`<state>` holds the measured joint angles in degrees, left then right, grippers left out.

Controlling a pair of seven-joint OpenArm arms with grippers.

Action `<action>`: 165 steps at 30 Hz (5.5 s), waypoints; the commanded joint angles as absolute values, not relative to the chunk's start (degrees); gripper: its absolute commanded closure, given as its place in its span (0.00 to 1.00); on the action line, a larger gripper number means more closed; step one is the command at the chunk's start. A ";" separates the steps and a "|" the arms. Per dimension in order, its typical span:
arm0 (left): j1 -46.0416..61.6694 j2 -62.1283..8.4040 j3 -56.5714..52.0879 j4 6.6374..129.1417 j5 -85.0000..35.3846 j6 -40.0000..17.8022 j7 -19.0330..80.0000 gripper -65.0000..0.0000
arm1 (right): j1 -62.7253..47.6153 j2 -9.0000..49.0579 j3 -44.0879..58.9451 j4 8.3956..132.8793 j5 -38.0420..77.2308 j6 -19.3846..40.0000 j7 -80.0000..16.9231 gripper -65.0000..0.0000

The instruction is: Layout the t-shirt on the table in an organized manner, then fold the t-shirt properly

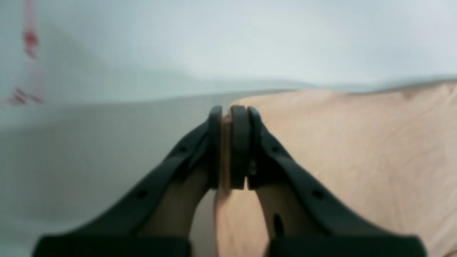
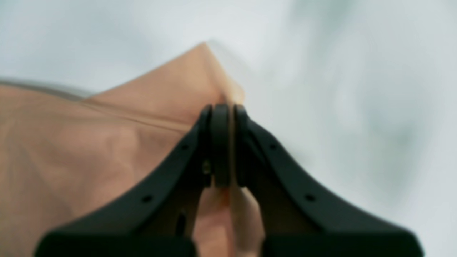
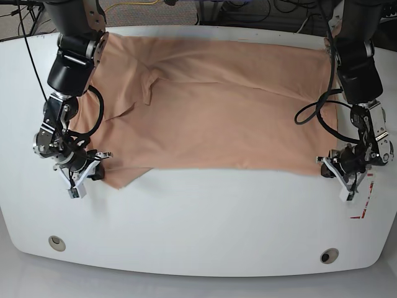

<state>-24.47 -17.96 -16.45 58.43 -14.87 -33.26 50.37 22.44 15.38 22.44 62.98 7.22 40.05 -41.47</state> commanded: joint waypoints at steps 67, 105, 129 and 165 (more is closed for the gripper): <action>7.08 -21.23 -25.63 100.35 -16.75 -40.00 62.11 0.39 | -13.93 4.62 33.63 116.18 9.63 40.00 -62.29 0.37; 2.86 -20.97 -25.63 105.71 -19.74 -40.00 66.42 0.39 | 10.24 1.54 25.10 85.85 14.37 40.00 -62.11 0.37; 2.86 -20.97 -25.63 104.31 -19.74 -40.00 66.42 0.39 | 6.64 -0.04 22.11 90.77 18.51 40.00 -60.88 0.96; 2.95 -21.05 -25.45 101.67 -19.65 -40.00 66.33 0.39 | -16.84 16.31 15.08 104.57 73.19 40.00 -73.80 0.23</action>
<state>3.77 -20.05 -25.23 100.86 -19.33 -40.05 67.26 -16.01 14.00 14.90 103.44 69.43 39.68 -74.81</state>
